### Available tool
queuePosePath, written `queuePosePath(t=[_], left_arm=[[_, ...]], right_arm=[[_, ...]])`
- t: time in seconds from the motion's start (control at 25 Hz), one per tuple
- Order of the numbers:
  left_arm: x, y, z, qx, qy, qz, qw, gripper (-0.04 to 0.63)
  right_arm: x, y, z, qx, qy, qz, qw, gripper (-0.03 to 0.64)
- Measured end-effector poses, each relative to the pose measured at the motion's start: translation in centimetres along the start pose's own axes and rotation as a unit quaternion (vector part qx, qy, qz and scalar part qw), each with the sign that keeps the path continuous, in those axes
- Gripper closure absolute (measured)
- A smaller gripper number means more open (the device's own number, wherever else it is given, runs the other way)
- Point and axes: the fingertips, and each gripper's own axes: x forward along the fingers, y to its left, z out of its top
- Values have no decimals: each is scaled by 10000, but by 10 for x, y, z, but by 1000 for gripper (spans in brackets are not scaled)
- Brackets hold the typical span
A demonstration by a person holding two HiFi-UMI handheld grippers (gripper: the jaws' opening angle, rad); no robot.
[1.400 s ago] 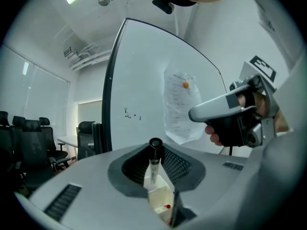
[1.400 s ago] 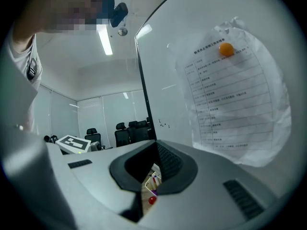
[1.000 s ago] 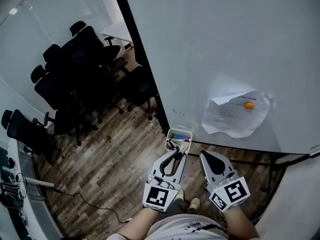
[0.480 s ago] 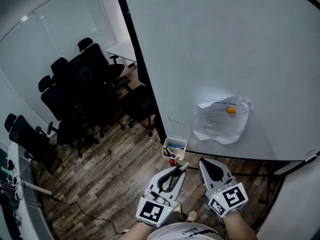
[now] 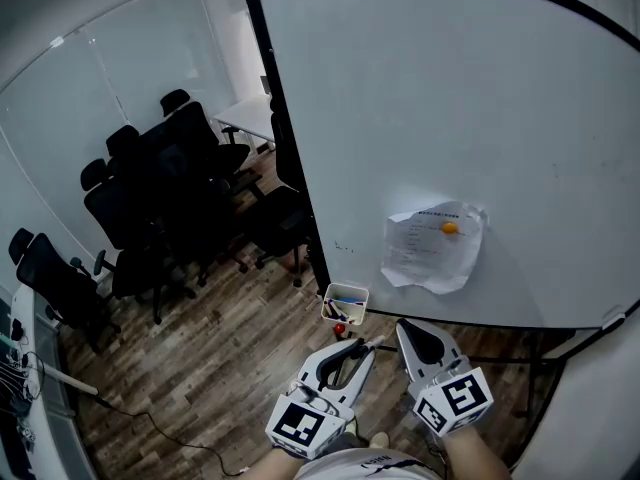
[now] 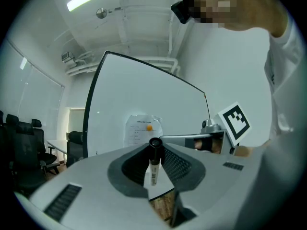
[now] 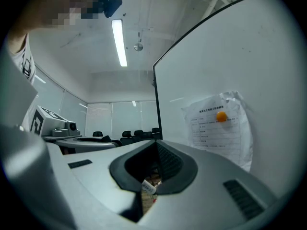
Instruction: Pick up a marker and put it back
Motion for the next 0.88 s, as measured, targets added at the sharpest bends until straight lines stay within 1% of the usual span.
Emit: queuePosePath(t=[0.12,0.28,0.56,0.76,0.88], left_arm=[[-2,0,7,-118,-100,-12,9999,514],[-2,0,8,-166,-84,-56,9998,514],[4,-4,11,-108,-127,-180,9997,514],[6,-6,10,-16,-64,-236,9997,514],[8,-5,9,-100,-55,-214,9997,514]], right_arm=[[-1,2,4,-17,-34,-5,10000,606],[-2,4,8,-40,-71,-24,10000,606],[0,2,9,-56,-80,-35,9999,606],[0,1,11,-18,-115,-15,9999,606],[2,2,10,-17,-118,19,9999,606]])
